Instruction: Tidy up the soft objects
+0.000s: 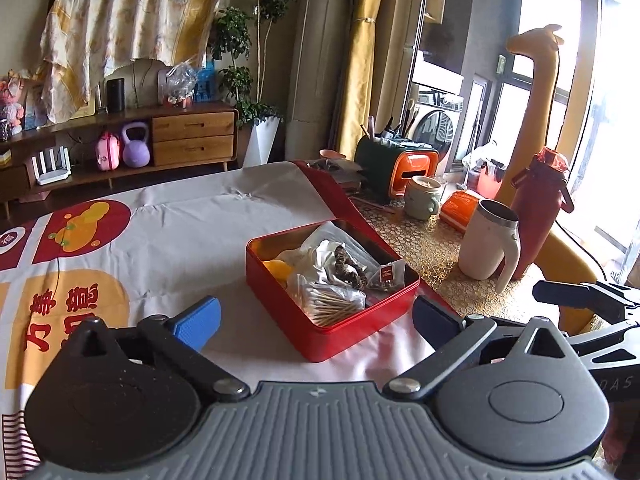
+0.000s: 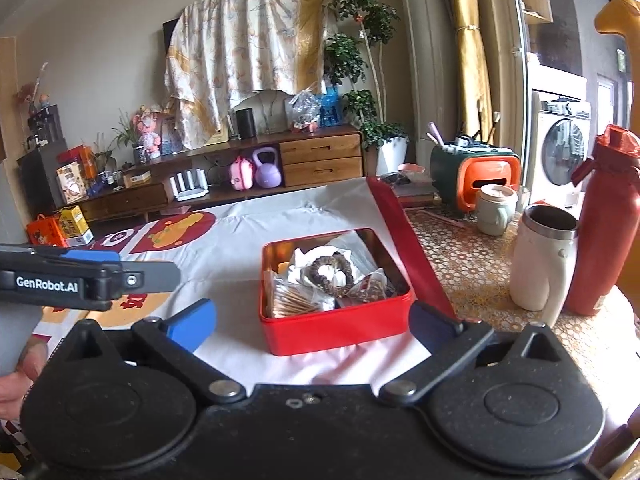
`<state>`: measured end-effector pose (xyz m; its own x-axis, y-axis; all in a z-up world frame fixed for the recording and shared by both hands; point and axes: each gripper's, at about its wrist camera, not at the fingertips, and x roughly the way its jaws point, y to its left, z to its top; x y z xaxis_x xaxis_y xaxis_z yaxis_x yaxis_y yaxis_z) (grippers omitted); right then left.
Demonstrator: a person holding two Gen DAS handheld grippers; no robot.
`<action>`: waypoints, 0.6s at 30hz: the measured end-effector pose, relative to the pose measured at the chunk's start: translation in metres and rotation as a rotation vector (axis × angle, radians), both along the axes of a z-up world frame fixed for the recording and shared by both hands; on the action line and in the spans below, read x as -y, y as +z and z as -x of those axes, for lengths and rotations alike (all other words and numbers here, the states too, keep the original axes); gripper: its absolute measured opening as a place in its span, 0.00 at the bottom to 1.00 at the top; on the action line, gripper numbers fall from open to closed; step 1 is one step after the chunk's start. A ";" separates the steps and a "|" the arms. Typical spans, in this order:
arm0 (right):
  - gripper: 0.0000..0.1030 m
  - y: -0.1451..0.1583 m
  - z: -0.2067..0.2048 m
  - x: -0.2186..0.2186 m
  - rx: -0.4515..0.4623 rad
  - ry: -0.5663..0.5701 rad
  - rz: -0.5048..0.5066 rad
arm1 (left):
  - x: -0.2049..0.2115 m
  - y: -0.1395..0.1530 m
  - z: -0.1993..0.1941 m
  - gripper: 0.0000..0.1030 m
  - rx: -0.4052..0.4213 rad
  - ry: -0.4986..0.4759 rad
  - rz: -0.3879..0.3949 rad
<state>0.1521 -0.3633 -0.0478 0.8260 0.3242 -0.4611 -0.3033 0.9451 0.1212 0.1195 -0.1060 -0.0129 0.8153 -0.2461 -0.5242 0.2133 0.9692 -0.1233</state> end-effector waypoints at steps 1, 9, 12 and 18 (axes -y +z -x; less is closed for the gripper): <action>1.00 0.000 0.001 0.001 0.000 -0.003 -0.003 | -0.001 0.000 0.000 1.00 -0.003 0.004 0.003; 1.00 0.003 0.002 0.002 0.002 -0.026 -0.015 | -0.002 0.003 0.013 1.00 -0.001 0.016 -0.010; 1.00 0.004 0.001 0.001 0.004 -0.024 -0.021 | -0.002 0.006 0.018 1.00 0.007 0.017 -0.006; 1.00 0.007 0.000 -0.001 0.010 -0.020 -0.022 | -0.003 0.008 0.020 1.00 0.012 0.019 -0.011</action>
<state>0.1518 -0.3621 -0.0409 0.8368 0.3179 -0.4458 -0.2861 0.9481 0.1390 0.0995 -0.1033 -0.0049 0.8262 -0.2249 -0.5166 0.1963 0.9743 -0.1102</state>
